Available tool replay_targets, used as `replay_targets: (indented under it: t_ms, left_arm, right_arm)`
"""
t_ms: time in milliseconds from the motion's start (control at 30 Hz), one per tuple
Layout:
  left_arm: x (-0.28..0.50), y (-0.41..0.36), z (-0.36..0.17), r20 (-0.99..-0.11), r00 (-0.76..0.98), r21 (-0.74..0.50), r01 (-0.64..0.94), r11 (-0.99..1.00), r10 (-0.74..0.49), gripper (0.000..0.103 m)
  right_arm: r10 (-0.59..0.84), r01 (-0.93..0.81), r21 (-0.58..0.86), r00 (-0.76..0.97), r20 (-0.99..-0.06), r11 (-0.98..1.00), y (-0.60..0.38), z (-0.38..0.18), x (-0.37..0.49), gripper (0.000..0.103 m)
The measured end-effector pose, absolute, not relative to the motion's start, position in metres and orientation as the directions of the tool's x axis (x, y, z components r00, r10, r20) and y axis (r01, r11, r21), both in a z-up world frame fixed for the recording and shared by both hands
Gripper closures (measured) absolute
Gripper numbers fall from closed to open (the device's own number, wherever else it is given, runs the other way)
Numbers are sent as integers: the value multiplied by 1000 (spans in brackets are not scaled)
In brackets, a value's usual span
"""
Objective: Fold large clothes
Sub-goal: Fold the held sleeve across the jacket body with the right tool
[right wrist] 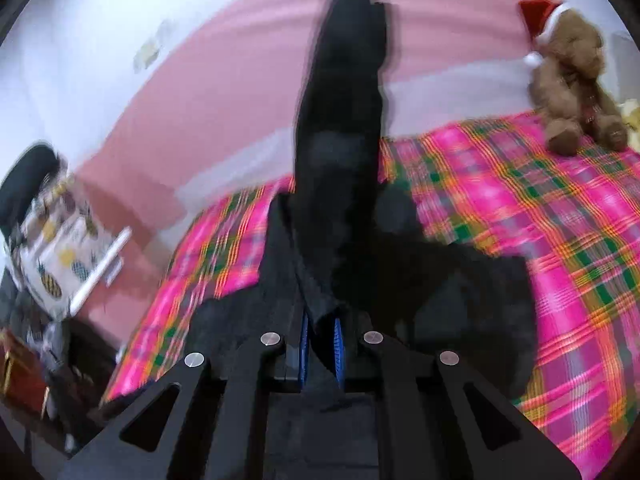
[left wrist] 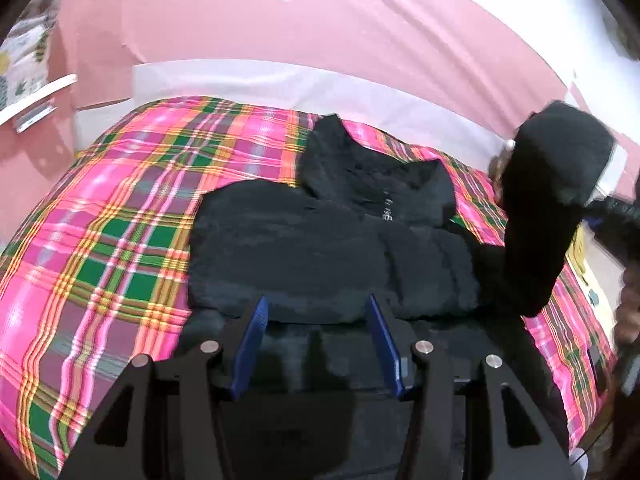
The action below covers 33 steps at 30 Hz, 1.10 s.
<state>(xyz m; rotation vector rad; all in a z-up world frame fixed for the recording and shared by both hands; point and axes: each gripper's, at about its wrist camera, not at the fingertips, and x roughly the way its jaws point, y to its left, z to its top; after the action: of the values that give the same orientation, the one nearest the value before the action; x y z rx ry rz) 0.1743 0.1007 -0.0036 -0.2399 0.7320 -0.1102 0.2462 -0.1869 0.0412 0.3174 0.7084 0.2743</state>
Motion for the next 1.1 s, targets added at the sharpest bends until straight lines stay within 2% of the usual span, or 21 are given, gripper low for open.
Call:
replay_targets:
  t_ms: [200,333,433,533,567,733,833,1000,1067,1100]
  left_arm:
    - [165,138,-7,-639,756,-278,-54,959,-143,51]
    - [163,154,-7,-635,762,-286,-79,955,-127,51]
    - [165,158,-3,-627,768,-293,-81,953,-127,51]
    - [171,153,4,-618,774,-294,-69,953,-135,51]
    - [174,150,7,-616,775,-293,-62,954,-139,51]
    - [195,116,23,-610,773,-272,4,962,-176,50]
    - [220,86,24,-616,758,-261,59,964,-214,50]
    - [278,40,-4,-664,705,-220,133,966,-248,50]
    - [299,34,-30,-718,661,-199,105,974,-218,52]
    - [303,34,-43,-745,637,-192,80,978,-199,58]
  right_arm:
    - [402,-179,375,606,-687,910,-140,-31,280,90]
    - [429,-208,380,552,-715,901,-124,-62,286,71]
    - [444,-243,373,550,-708,896,-121,-59,278,60]
    - [512,-292,422,542,-667,858,-126,-41,264,42]
    - [525,-307,427,547,-652,850,-130,-35,257,41]
    - [504,-319,396,640,-580,861,-167,-1,229,41]
    - [387,-191,372,721,-575,909,-222,3,226,41]
    - [148,56,288,755,-638,956,-299,-20,237,41]
    - [120,91,263,719,-684,961,-309,-40,251,55]
    - [121,94,258,696,-708,962,-310,-52,260,57]
